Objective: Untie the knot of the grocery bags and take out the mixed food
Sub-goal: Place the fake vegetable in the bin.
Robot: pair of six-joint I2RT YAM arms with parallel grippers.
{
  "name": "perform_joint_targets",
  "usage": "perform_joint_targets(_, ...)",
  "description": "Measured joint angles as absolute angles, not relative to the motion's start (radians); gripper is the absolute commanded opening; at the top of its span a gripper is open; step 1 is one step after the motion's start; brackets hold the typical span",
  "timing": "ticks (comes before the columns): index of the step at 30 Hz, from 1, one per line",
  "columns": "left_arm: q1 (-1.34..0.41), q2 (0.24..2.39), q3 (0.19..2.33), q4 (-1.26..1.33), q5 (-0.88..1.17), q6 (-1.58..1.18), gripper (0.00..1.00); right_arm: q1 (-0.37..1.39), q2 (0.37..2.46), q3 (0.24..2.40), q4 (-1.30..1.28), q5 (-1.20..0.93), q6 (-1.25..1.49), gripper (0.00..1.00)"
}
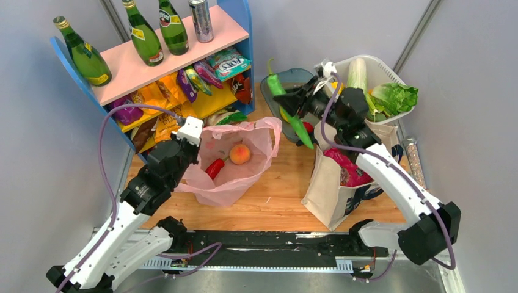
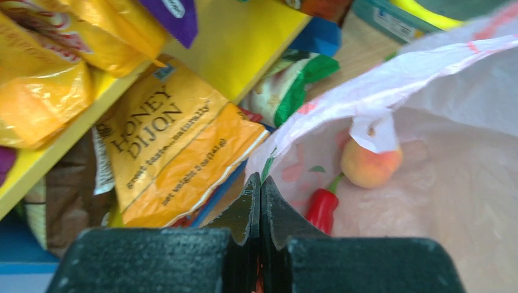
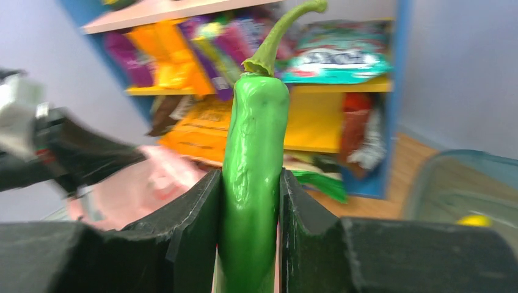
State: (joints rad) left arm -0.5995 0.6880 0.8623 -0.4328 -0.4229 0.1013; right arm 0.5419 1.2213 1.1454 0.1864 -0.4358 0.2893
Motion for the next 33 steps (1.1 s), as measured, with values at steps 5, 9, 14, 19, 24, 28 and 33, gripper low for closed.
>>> perform_joint_targets(5, -0.599, 0.690, 0.838, -0.419, -0.308, 0.103, 0.00, 0.338, 1.334, 1.237, 0.168, -0.455, 0.226, 0.00)
perform_joint_targets(9, -0.599, 0.728, 0.838, -0.414, -0.254, 0.103, 0.00, 0.181, 1.457, 1.336, 0.163, -0.466, 0.176, 0.00)
perform_joint_targets(14, -0.599, 0.752, 0.831, -0.414, -0.220, 0.104, 0.00, 0.031, 1.632, 1.470, 0.157, -0.495, 0.117, 0.00)
perform_joint_targets(19, -0.599, 0.752, 0.830, -0.413, -0.214, 0.107, 0.00, -0.068, 1.832, 1.647, 0.154, -0.538, 0.056, 0.00)
perform_joint_targets(24, -0.599, 0.752, 0.830, -0.413, -0.210, 0.113, 0.00, -0.113, 2.017, 1.815, 0.147, -0.591, -0.015, 0.00)
perform_joint_targets(28, -0.599, 0.752, 0.829, -0.410, -0.195, 0.117, 0.00, -0.114, 2.138, 1.938, 0.107, -0.605, -0.077, 0.00)
perform_joint_targets(33, -0.599, 0.752, 0.829, -0.407, -0.180, 0.119, 0.00, -0.113, 2.210, 1.977, 0.047, -0.594, -0.136, 0.07)
